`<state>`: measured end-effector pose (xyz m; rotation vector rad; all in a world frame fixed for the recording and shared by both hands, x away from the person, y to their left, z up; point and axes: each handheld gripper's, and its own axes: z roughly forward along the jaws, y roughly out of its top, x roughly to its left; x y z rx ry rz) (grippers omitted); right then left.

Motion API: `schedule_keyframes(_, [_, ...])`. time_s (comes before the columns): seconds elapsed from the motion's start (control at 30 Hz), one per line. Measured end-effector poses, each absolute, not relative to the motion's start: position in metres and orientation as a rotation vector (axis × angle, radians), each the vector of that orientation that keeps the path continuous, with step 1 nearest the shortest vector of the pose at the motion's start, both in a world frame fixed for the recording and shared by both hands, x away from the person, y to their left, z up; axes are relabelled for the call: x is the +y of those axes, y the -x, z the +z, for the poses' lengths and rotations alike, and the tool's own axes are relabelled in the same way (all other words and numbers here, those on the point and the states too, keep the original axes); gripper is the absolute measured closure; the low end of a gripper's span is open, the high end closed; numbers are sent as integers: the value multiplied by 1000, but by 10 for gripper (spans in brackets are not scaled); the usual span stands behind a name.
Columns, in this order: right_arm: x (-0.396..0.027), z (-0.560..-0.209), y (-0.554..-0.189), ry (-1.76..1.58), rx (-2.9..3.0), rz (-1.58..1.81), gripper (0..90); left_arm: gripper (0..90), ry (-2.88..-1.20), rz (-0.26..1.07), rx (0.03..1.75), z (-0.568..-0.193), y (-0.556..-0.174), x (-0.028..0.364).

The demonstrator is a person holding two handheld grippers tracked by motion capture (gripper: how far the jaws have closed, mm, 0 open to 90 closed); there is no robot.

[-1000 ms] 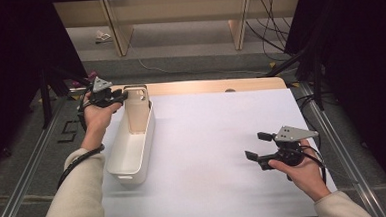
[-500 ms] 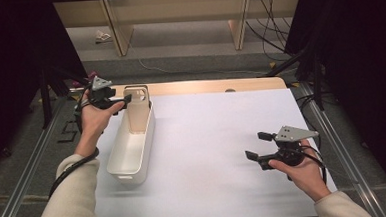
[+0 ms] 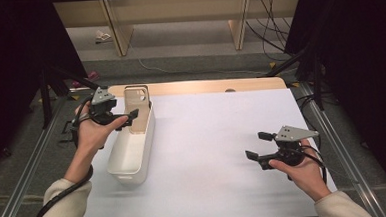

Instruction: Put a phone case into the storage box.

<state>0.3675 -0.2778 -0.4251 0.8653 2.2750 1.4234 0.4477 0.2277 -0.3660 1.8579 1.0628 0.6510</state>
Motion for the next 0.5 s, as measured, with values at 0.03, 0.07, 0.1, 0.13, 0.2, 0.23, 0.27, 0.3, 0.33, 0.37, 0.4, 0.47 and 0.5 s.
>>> schedule_keyframes(0.03, [-278,-425,-368,-866,2275,1423,166,100,-1855,646,1055,-365,-445,226])
schedule_keyframes(0.07, [-278,-425,-367,-866,2275,1423,166,97,-1857,647,1051,-365,-443,225])
schedule_keyframes(0.1, [-278,-425,-367,-866,2275,1423,166,96,-1860,650,1042,-364,-440,224])
schedule_keyframes(0.13, [-278,-425,-367,-865,2274,1425,166,95,-1860,649,1034,-364,-437,223])
schedule_keyframes(0.2, [-278,-424,-367,-864,2274,1425,166,90,-1855,640,1026,-363,-433,221])
schedule_keyframes(0.23, [-278,-424,-367,-863,2274,1425,166,84,-1859,641,1016,-363,-430,220])
schedule_keyframes(0.27, [-278,-425,-367,-863,2272,1427,166,70,-1862,640,1005,-364,-428,219])
schedule_keyframes(0.3, [-278,-424,-367,-863,2273,1425,166,57,-1859,638,999,-364,-426,217])
schedule_keyframes(0.33, [-278,-425,-367,-864,2273,1425,166,51,-1861,639,996,-365,-423,216])
schedule_keyframes(0.37, [-278,-425,-367,-865,2273,1426,166,45,-1864,638,989,-365,-421,214])
schedule_keyframes(0.4, [-278,-425,-367,-865,2273,1426,166,34,-1860,633,989,-366,-418,213])
schedule_keyframes(0.47, [-278,-425,-367,-865,2274,1425,166,25,-1857,625,984,-366,-414,210])
schedule_keyframes(0.5, [-278,-425,-367,-864,2274,1426,166,18,-1854,620,984,-367,-412,209])
